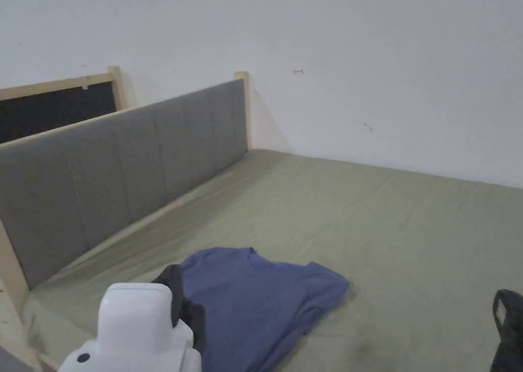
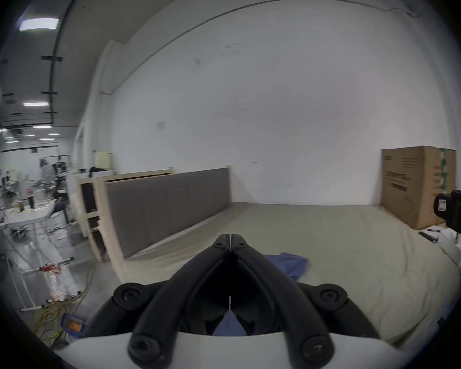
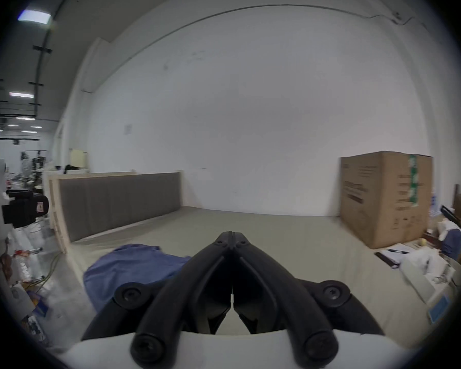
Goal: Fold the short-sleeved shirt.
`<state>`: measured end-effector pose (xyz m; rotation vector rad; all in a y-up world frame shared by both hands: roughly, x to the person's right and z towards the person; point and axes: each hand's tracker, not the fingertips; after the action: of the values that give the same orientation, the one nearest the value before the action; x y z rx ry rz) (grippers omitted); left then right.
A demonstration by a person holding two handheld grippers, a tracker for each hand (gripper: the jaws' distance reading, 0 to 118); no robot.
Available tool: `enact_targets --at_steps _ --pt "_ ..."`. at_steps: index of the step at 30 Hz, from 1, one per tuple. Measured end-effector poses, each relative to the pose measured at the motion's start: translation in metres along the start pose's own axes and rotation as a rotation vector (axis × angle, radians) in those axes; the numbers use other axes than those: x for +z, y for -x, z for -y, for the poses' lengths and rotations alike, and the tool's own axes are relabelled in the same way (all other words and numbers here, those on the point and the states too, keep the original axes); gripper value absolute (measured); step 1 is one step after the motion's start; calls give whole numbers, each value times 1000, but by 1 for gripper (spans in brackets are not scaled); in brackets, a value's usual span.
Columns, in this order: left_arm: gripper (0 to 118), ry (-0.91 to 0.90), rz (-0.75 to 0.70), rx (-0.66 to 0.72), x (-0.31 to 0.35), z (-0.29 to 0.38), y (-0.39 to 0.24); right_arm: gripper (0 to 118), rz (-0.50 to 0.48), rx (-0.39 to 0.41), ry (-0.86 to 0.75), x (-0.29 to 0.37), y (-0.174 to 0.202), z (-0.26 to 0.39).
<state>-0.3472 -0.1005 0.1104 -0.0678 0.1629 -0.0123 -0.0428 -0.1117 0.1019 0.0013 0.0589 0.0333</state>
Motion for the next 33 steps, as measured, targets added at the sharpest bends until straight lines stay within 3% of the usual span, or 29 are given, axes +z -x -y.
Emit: enact_targets --at_steps 7,12,16,19,20,21,22,23,24,29,33 --pt "0 36 -18 -7 -11 9 4 0 -28 -36 51 -12 -3 6" --pt "0 155 64 97 -72 8 4 0 71 28 70 -15 -28 10" --pt "0 408 265 150 -190 8 7 0 141 30 138 -28 -46 16" --pt "0 807 383 119 -294 29 -1 0 155 -12 183 -42 -58 19" --pt "9 889 376 114 -321 41 -4 0 156 -27 183 -45 -62 22" --pt "28 954 399 115 -343 56 -5 0 164 -33 185 -48 -65 26" --pt "59 992 385 117 -359 68 -10 0 173 -35 188 -50 -66 29" --pt "102 1040 341 80 -377 83 -15 0 185 -31 197 -53 -67 33" --pt "118 1087 299 28 -390 96 -20 0 193 -28 211 -57 -68 38" --pt "116 1080 289 -90 -418 135 -44 0 175 -29 332 -75 -78 62" --pt "116 1276 370 -97 -431 176 -54 0 163 -17 346 -82 -81 73"
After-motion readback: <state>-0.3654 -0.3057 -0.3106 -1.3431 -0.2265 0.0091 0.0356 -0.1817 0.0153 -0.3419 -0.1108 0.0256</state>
